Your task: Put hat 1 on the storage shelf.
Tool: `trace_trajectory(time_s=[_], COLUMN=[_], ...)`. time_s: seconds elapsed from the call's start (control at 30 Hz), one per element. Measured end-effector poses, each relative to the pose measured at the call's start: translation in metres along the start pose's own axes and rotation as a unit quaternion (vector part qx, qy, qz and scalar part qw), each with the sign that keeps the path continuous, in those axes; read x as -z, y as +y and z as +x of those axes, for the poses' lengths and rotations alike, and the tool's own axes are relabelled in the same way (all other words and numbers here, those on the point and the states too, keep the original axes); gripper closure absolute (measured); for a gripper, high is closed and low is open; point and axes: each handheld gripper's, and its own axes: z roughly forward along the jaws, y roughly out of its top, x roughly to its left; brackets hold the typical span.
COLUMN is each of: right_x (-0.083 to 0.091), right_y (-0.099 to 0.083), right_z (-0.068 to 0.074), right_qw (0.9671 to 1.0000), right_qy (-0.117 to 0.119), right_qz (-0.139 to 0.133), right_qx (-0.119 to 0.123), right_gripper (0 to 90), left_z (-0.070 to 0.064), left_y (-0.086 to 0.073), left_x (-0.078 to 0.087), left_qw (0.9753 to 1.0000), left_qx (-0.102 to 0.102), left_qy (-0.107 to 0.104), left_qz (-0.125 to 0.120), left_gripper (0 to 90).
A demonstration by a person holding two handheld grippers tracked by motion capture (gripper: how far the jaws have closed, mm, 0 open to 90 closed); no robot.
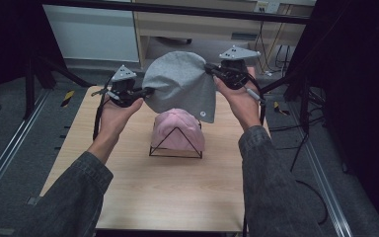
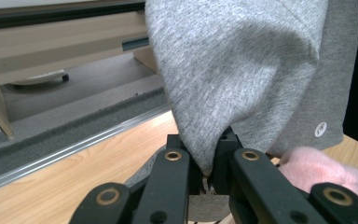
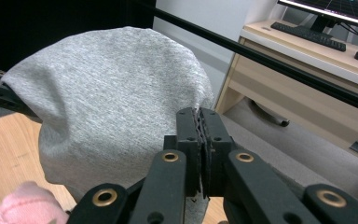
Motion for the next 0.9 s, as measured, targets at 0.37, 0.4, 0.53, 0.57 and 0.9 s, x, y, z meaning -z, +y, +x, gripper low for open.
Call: trace_trajectory(time_s=[0.37, 0.4, 0.53, 0.57, 0.9], right_x=[-0.007, -0.008, -0.011, -0.012, -0.021], right_y=[-0.025, -0.027, -0.035, -0.037, -0.060], right_z=[0.002, 0.003, 0.006, 0.007, 0.015], right_qw=[0.9999, 0.9998, 0.9997, 0.9996, 0.9991], right_qy=[0.007, 0.007, 0.012, 0.014, 0.022], right_qz=[0.015, 0.016, 0.021, 0.023, 0.037], right_qx=[-0.002, -0.001, -0.001, -0.002, -0.004], right_gripper=[88.1, 88.1, 88.1, 88.0, 88.1], left_z=[-0.001, -0.001, 0.000, 0.000, 0.000], left_y=[-0.022, -0.024, -0.033, -0.035, -0.057], left_x=[-0.011, -0.012, -0.013, -0.013, -0.017], left_qw=[0.9997, 0.9997, 0.9994, 0.9994, 0.9986], left_qx=[-0.002, -0.001, 0.000, 0.002, 0.009], left_qy=[0.001, -0.001, -0.002, -0.002, -0.005], left_qz=[0.023, 0.025, 0.035, 0.036, 0.052], left_gripper=[86.6, 86.6, 86.6, 86.6, 86.6])
